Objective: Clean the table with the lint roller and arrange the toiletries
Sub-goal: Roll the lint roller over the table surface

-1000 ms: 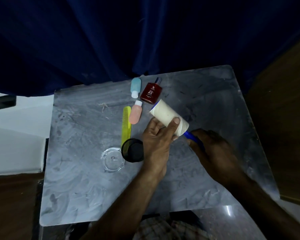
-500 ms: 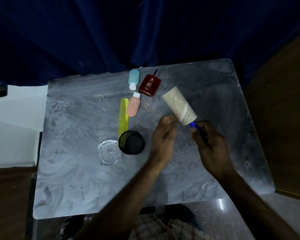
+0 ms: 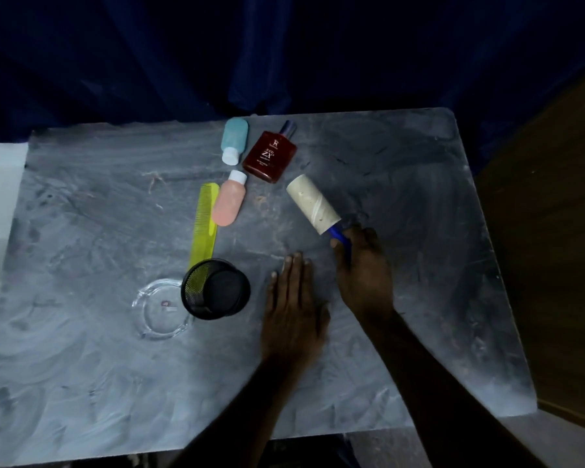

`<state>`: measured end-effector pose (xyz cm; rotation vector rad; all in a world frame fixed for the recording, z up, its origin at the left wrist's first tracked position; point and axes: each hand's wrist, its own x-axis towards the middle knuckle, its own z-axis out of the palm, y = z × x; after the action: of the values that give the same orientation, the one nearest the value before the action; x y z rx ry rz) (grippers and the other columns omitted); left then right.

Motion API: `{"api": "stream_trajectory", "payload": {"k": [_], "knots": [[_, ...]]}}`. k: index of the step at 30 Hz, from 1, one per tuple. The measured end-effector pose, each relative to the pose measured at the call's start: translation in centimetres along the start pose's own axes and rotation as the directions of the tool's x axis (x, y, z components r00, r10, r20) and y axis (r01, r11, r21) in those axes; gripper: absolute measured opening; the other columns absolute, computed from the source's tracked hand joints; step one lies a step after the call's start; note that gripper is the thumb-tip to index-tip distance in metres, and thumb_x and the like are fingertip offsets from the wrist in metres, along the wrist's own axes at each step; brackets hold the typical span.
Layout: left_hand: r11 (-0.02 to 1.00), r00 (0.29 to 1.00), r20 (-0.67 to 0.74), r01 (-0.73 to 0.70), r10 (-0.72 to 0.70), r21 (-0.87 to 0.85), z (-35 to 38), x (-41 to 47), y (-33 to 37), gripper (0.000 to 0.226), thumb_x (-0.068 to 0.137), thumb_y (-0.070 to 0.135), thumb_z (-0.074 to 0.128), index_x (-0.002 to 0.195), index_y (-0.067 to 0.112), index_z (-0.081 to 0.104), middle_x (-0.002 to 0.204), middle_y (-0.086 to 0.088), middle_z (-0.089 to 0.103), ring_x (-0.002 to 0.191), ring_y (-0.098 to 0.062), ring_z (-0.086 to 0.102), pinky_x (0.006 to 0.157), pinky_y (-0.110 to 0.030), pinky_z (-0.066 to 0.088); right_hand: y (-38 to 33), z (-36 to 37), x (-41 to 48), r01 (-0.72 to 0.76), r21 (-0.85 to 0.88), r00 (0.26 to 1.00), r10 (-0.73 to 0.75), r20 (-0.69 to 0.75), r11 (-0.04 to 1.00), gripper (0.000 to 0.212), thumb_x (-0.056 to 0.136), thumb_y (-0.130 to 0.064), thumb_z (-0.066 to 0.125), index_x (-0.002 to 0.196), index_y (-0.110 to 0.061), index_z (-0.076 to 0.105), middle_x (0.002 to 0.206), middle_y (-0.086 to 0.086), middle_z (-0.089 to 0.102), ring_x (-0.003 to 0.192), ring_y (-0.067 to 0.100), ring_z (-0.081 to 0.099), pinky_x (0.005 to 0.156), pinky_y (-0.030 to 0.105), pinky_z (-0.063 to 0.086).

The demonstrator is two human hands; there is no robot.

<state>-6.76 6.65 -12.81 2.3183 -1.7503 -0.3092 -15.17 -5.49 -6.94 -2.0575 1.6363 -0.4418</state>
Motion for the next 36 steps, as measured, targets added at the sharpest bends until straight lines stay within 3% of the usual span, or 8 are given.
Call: {"api": "stream_trajectory", "payload": {"k": [7,15,21,28,33,36], "knots": [[0.995,0.999,0.007,-0.035,0.035,0.089,0.8,-0.1,-0.5,0.079,0.102,0.047,0.042,0.167,0.003,0.029,0.175,-0.019,0.026,0.164,-0.034,0.025,0.131,-0.058,0.026,-0.2,2.5,0.2,0.012,-0.083,0.999,-0.008,0.047,0.996,0.030,0.098,-0.030,0.058,0.117,-0.008,0.063,0.115,0.016,0.064,0.097,0.032,0.064,0.078,0.037,0.051],[0.990,0.999,-0.035,0.014,-0.010,0.140,1.3,1.0,-0.4,0.077,0.101,0.045,0.043,0.164,0.002,0.035,0.173,-0.019,0.032,0.162,-0.033,0.031,0.132,-0.059,0.020,-0.3,3.0,0.0,0.052,-0.222,0.998,-0.047,0.031,0.974,0.032,0.096,-0.036,0.054,0.115,-0.012,0.062,0.111,0.016,0.065,0.093,0.030,0.065,0.074,0.037,0.054],[0.989,0.999,-0.028,0.036,-0.032,0.145,1.1,1.1,-0.2,0.078,0.103,0.048,0.043,0.165,0.002,0.033,0.174,-0.018,0.030,0.163,-0.032,0.028,0.132,-0.061,0.019,-0.4,2.6,0.4,0.056,-0.202,0.997,-0.043,0.066,0.978,0.028,0.098,-0.034,0.054,0.113,-0.011,0.062,0.112,0.014,0.065,0.096,0.027,0.063,0.076,0.034,0.051],[0.993,0.998,-0.009,0.061,-0.060,0.097,0.8,1.2,-0.1,0.079,0.104,0.051,0.039,0.167,0.006,0.029,0.176,-0.012,0.028,0.165,-0.025,0.024,0.134,-0.058,0.016,1.1,1.0,2.8,-0.086,-0.157,0.996,0.086,-0.007,0.984,0.028,0.095,-0.031,0.060,0.108,-0.007,0.068,0.100,0.015,0.067,0.086,0.032,0.067,0.074,0.035,0.051],[0.993,0.998,-0.020,0.062,-0.060,0.098,0.8,1.3,-0.1,0.079,0.102,0.049,0.041,0.167,0.006,0.030,0.175,-0.013,0.030,0.164,-0.025,0.027,0.132,-0.059,0.020,3.5,-1.1,4.6,-0.192,-0.144,0.981,0.191,-0.022,0.971,0.033,0.100,-0.036,0.054,0.113,-0.008,0.067,0.109,0.015,0.068,0.098,0.030,0.066,0.077,0.028,0.037],[0.993,0.998,-0.019,0.061,-0.059,0.098,0.8,1.3,-0.2,0.080,0.100,0.049,0.042,0.167,0.005,0.030,0.175,-0.012,0.030,0.163,-0.026,0.028,0.132,-0.059,0.020,5.1,-2.1,5.4,-0.237,-0.131,0.971,0.232,-0.047,0.963,0.035,0.100,-0.038,0.054,0.115,-0.009,0.065,0.111,0.014,0.068,0.100,0.029,0.066,0.079,0.028,0.038]]}}
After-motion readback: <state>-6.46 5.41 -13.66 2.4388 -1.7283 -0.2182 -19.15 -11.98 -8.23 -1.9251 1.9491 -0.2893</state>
